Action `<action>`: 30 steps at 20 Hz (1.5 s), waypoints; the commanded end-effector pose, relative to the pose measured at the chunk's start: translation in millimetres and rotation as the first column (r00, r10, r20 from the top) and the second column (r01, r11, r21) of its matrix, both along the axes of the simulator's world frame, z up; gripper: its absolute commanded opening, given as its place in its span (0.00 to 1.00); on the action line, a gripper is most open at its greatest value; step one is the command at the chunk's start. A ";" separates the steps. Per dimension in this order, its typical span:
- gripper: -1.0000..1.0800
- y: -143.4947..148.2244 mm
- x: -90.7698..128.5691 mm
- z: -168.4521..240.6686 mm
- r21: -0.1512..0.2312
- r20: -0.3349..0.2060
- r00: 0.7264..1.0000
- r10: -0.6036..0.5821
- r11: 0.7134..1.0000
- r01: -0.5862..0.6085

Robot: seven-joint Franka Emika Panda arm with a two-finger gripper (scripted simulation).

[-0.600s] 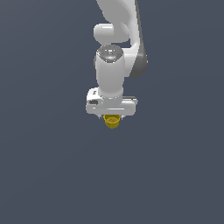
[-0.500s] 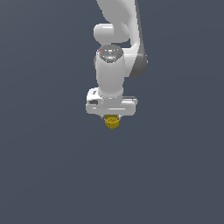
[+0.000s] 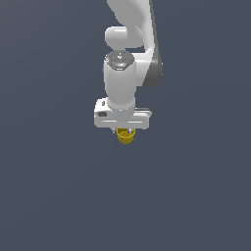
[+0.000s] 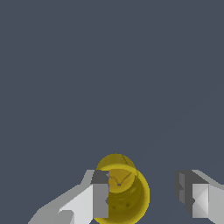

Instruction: Pick up the object and move it to a goal position.

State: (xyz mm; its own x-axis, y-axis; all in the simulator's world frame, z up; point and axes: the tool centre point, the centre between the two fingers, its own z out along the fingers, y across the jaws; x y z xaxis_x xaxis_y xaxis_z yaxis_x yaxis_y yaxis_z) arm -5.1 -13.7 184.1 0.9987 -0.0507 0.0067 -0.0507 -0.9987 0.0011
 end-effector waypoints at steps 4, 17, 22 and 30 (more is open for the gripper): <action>0.62 0.0 -1.5 -5.0 -0.004 -0.024 0.999 0.025 1.000 -0.025; 0.62 -4.8 -18.0 -46.4 -0.002 -0.248 0.939 0.240 0.969 -0.248; 0.62 -9.7 -29.0 -65.8 0.032 -0.363 0.867 0.341 0.935 -0.354; 0.62 -15.9 -41.2 -83.0 0.086 -0.469 0.772 0.429 0.892 -0.444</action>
State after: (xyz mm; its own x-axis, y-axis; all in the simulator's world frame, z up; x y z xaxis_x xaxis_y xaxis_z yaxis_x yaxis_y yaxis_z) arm -44.5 -28.5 103.3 0.8118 0.3708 -0.4511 0.3906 -0.9191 -0.0525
